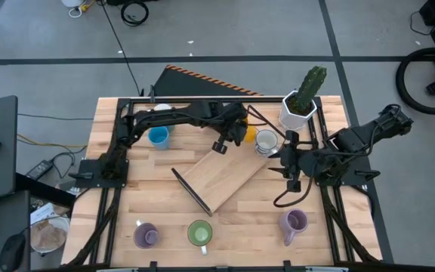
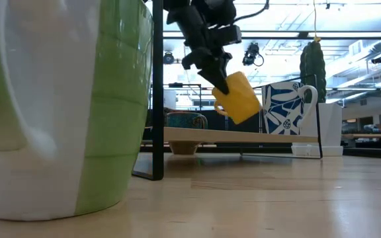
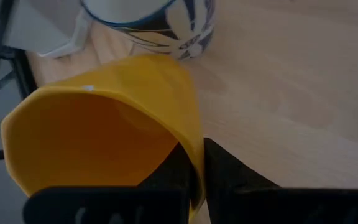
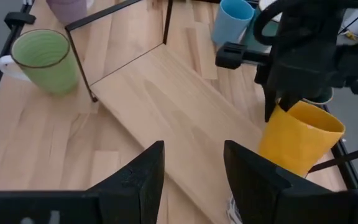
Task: Place coffee mugs
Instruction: Put the yellow mug on the shelf
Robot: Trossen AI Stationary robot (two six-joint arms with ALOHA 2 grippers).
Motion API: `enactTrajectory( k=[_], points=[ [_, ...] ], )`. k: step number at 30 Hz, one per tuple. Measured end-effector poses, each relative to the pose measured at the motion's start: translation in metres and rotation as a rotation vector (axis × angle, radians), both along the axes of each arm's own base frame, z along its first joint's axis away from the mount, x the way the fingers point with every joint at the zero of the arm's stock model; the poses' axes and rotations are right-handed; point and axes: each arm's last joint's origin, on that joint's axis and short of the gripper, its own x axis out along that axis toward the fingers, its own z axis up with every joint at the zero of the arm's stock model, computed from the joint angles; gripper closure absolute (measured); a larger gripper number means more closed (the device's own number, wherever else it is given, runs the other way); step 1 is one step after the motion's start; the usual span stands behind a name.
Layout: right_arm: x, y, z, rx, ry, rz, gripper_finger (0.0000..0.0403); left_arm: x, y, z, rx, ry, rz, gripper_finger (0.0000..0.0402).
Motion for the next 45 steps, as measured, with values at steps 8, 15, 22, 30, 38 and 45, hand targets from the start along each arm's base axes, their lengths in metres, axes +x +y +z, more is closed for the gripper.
enactTrajectory(
  k=[8,15,22,30,38,45],
  points=[
    [-0.007,-0.001,0.003,0.015,-0.011,-0.003,0.0231,0.008,-0.001,-0.020,0.049,0.054,0.003,0.0377],
    [-0.014,-0.005,0.008,0.030,-0.040,-0.004,0.0231,0.014,-0.002,-0.028,0.065,0.051,-0.004,0.0375],
    [-0.017,-0.006,0.010,0.037,-0.051,-0.008,0.0231,0.017,-0.001,-0.034,0.085,0.054,-0.010,0.0354],
    [-0.017,-0.006,0.010,0.040,-0.051,-0.008,0.0231,0.018,-0.004,-0.033,0.089,0.041,-0.014,0.0340],
    [-0.017,-0.006,0.010,0.041,-0.050,-0.008,0.0231,0.023,-0.009,-0.031,0.118,0.000,-0.012,0.0291],
    [-0.017,-0.006,0.010,0.042,-0.050,-0.008,0.0231,0.024,-0.012,-0.030,0.135,-0.001,-0.011,0.0245]
  ],
)
